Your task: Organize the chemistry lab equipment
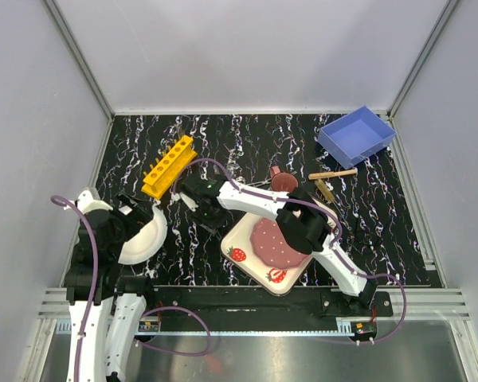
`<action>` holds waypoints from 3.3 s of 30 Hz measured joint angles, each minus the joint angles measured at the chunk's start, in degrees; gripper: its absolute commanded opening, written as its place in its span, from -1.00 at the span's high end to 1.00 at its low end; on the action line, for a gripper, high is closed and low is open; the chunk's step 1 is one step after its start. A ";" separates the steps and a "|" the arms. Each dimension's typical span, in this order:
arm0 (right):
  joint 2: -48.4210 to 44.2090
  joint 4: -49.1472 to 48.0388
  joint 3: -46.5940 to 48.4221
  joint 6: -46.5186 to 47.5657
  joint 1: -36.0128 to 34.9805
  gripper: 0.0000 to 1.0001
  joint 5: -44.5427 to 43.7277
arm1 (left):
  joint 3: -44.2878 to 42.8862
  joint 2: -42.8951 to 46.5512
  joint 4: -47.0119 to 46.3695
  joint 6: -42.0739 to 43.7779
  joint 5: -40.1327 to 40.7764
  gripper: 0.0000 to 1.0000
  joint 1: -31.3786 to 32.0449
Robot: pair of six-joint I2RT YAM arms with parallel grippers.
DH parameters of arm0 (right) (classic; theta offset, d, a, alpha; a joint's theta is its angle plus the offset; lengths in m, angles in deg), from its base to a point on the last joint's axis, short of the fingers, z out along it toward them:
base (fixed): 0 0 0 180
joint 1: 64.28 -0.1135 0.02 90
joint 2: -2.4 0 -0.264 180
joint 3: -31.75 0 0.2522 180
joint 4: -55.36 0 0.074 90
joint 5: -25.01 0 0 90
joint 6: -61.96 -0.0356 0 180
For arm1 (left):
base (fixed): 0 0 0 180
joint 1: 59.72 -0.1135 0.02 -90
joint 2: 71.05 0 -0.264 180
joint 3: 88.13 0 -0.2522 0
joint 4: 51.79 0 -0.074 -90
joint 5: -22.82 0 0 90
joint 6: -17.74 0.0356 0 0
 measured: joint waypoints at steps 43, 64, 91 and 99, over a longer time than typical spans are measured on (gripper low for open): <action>-15.65 4.26 5.11 1.92 7.45 0.51 20.02 | 6.32 -2.64 -16.63 -19.87 -29.64 -0.98 -0.02; -24.70 3.21 -6.36 6.45 7.41 0.52 30.10 | 11.76 -18.32 -37.03 -30.14 -48.28 -0.54 -0.02; -24.74 4.37 -6.36 9.66 6.80 0.50 30.99 | 13.20 -19.34 -34.77 -24.74 -51.58 0.77 -0.09; -24.74 6.62 -5.53 12.57 6.34 -0.17 29.99 | 13.18 -18.62 -32.83 -22.73 -52.22 0.88 -0.11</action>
